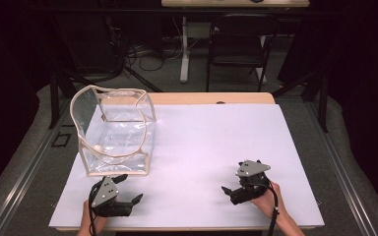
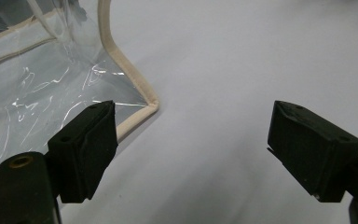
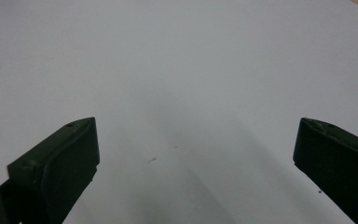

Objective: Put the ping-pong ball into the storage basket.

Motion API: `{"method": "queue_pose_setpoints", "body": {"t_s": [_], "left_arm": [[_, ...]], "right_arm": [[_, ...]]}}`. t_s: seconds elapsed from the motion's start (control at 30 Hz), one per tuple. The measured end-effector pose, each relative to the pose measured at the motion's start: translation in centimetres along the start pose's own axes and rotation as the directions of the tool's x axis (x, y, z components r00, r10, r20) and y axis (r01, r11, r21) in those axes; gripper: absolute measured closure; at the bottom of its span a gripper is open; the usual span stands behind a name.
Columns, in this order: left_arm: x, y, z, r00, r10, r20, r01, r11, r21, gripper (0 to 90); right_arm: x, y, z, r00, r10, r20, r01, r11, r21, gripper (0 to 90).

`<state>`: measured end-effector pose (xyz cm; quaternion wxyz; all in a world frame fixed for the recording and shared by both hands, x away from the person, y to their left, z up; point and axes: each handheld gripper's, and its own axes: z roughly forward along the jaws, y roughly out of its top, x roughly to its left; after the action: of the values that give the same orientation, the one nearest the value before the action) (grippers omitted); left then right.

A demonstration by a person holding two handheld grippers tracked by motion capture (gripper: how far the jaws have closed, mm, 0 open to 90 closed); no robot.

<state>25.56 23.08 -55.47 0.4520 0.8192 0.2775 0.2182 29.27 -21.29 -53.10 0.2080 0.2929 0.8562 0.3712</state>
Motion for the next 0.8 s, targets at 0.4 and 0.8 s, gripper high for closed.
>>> {"method": "queue_pose_setpoints", "body": {"t_s": [0.4,0.8], "left_arm": [[0.0,0.0,0.0,1.0000,0.001,-0.001,-0.001,1.0000,0.001,16.3],[0.0,0.0,0.0,1.0000,0.006,-0.001,-0.006,1.0000,0.003,16.3]], "right_arm": [[-0.1,-1.8,-1.2,0.9994,0.018,0.030,-0.017,0.999,-0.032,0.2],[0.2,-3.5,-1.5,0.9980,0.044,0.045,-0.042,0.998,-0.040,0.3]]}}
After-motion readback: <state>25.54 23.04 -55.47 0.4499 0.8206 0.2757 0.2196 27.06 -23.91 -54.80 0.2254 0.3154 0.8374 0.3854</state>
